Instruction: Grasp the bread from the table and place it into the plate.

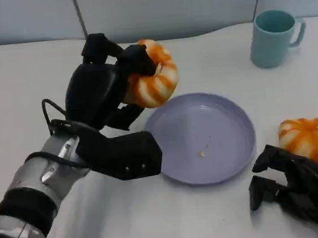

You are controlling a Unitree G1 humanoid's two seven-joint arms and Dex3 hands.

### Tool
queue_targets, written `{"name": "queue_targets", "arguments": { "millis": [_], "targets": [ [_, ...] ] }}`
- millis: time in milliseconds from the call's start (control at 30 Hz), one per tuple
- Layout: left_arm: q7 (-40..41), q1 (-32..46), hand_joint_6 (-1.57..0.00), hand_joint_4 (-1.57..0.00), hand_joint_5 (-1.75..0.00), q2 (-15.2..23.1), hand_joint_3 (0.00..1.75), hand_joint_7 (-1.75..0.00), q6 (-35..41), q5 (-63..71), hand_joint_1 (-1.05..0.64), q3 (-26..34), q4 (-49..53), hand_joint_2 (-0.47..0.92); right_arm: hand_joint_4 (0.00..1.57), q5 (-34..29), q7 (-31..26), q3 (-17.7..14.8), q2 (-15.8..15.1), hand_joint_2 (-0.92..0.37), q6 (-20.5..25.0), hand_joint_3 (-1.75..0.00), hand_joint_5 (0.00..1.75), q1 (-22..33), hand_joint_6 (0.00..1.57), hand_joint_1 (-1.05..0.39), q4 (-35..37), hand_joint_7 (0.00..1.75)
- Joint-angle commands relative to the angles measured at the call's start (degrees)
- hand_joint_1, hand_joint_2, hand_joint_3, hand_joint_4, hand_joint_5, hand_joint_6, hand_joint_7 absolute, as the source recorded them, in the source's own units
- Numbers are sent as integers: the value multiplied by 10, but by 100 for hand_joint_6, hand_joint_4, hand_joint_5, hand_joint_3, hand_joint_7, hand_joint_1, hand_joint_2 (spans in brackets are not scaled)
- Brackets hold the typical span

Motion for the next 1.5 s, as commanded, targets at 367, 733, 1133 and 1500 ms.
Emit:
{"name": "queue_targets", "arguments": {
  "millis": [367, 733, 1133, 1500],
  "targets": [
    [-141, -35, -78, -96, -175, -19, 140, -175, -86, -26, -23, -9, 22, 43, 74, -5, -6, 1, -4, -92, 13, -28, 162, 14, 66, -53, 8, 125],
    [-219, -49, -81, -99, -175, -42, 141, -175, -90, -50, -26, -4, 56, 45, 74, -11, -9, 3, -1, -92, 2, -28, 163, 16, 67, -54, 7, 125],
    [-284, -53, -84, -101, -175, -61, 150, -175, -84, -67, -29, 1, 78, 42, 73, -9, -8, 3, -1, -92, 5, -27, 164, 16, 67, -54, 10, 124],
    [-330, -57, -89, -105, -175, -78, 164, -175, -54, -62, -32, -10, 96, 36, 73, -8, -6, 4, 0, -92, 10, -29, 164, 19, 67, -53, 5, 121]
  ]
}}
